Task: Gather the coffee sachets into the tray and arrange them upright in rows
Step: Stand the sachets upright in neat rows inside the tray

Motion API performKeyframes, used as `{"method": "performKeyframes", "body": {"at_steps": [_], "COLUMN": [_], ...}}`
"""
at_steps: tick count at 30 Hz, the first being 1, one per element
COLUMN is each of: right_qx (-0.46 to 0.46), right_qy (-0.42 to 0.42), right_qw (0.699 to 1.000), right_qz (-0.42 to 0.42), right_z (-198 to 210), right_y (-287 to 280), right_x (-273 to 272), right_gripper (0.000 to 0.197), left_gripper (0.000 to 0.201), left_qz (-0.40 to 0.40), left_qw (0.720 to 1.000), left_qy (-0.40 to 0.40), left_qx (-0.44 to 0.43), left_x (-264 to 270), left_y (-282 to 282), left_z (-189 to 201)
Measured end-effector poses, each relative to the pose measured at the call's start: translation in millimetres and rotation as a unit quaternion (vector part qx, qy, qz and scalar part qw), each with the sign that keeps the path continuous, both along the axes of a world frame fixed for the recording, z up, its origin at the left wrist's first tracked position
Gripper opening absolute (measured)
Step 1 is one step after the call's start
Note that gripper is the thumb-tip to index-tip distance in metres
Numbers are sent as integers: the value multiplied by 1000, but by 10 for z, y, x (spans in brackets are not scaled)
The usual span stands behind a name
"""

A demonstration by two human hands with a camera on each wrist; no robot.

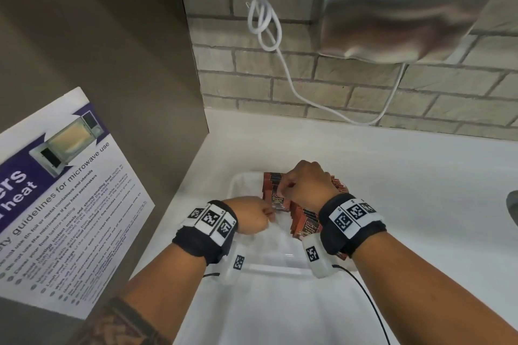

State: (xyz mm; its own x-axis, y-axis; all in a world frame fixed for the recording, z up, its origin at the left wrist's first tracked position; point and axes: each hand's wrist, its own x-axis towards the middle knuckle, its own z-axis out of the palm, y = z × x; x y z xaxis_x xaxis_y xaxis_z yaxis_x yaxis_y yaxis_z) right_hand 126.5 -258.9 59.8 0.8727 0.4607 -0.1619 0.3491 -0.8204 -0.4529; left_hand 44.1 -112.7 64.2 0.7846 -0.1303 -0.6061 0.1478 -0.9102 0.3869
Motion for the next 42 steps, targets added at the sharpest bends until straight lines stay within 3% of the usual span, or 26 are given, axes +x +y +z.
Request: {"method": "performKeyframes", "body": {"at_steps": [10, 19, 25, 32, 34, 37, 42], "right_qx": [-53, -48, 6, 59, 44, -15, -52], "right_qy": [4, -4, 16, 14, 31, 46, 11], "right_qw": [998, 999, 1000, 998, 999, 999, 999], "right_qz": [13, 21, 6, -4, 5, 19, 12], "right_z": [-147, -231, -241, -292, -266, -254, -243], "right_y": [31, 14, 10, -75, -107, -126, -87], "right_x": [34, 66, 113, 172, 165, 139, 94], "right_gripper": [25, 23, 22, 19, 7, 18, 10], "left_gripper": [54, 17, 41, 42, 40, 43, 46], "left_qz": [-90, -57, -38, -60, -32, 0, 7], "left_qw": [989, 990, 991, 993, 995, 996, 997], "left_qy": [45, 48, 63, 41, 50, 48, 47], "left_qx": [105, 119, 109, 96, 83, 70, 54], "left_x": [238, 304, 311, 289, 302, 315, 331], "left_y": [-220, -232, -231, -223, -197, -168, -178], "left_z": [-250, -247, -297, -269, -314, -330, -340]}}
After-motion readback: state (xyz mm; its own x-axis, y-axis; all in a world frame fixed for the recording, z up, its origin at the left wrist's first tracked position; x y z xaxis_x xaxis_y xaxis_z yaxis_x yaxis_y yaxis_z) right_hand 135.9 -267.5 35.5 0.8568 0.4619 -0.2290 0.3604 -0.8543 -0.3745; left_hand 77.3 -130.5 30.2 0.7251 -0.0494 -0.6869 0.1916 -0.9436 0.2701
